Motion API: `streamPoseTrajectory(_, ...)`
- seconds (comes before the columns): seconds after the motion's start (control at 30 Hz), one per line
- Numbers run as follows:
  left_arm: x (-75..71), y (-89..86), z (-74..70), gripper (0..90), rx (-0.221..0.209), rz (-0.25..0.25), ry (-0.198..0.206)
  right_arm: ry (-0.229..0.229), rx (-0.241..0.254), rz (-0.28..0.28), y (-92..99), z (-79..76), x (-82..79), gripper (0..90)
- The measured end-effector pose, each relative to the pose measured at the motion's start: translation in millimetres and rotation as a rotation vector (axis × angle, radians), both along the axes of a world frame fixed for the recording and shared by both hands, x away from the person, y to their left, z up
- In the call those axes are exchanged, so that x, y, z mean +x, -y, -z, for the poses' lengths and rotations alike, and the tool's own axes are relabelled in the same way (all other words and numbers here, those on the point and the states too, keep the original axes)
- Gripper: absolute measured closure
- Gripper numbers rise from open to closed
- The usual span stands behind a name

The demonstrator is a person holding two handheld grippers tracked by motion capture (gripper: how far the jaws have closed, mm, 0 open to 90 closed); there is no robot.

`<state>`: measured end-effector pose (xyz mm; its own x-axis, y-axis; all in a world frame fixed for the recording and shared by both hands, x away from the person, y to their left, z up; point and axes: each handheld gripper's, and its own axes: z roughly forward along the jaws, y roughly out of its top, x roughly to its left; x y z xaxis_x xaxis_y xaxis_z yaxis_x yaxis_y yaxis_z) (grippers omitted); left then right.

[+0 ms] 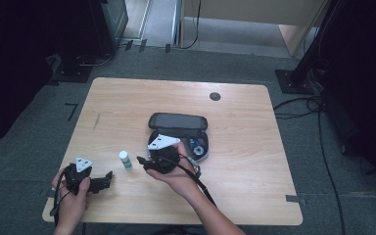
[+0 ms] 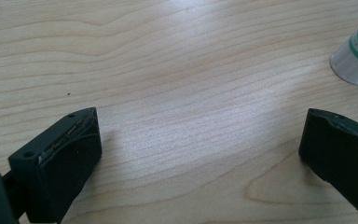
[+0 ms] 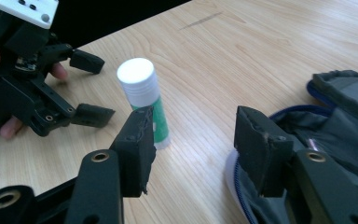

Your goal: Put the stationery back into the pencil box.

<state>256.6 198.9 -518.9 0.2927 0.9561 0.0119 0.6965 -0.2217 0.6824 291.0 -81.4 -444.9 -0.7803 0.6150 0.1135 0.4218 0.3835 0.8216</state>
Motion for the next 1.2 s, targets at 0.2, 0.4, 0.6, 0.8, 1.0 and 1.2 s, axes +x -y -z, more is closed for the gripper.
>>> streamPoseTrajectory(0.2, 0.0, 0.0, 0.0, 0.0, 0.001, 0.000, 0.000, -0.004, 0.009, -0.022, -12.2, 2.6, -0.8, 50.9)
streamPoseTrajectory(0.4, 0.0, -0.1, -0.1, 0.0, 0.001, 0.001, -0.001, -0.005, 0.017, -0.032, -23.9, 5.6, -2.0, 52.5)
streamPoseTrajectory(0.6, 0.0, -0.1, -0.1, 0.0, 0.001, 0.001, -0.001, -0.005, 0.013, -0.046, -34.7, 9.6, -2.2, 53.4)
streamPoseTrajectory(0.8, 0.0, -0.1, 0.0, 0.0, 0.001, 0.001, 0.000, -0.005, 0.018, -0.045, -46.7, 11.4, -1.6, 53.5)
streamPoseTrajectory(1.0, 0.0, 0.0, 0.0, 0.0, 0.001, 0.000, 0.000, 0.002, 0.012, -0.030, -55.3, 13.9, -0.1, 52.6)
streamPoseTrajectory(1.2, 0.0, -0.1, -0.1, 0.0, 0.001, 0.001, -0.001, 0.012, -0.013, -0.015, -63.3, 17.4, 1.3, 55.3)
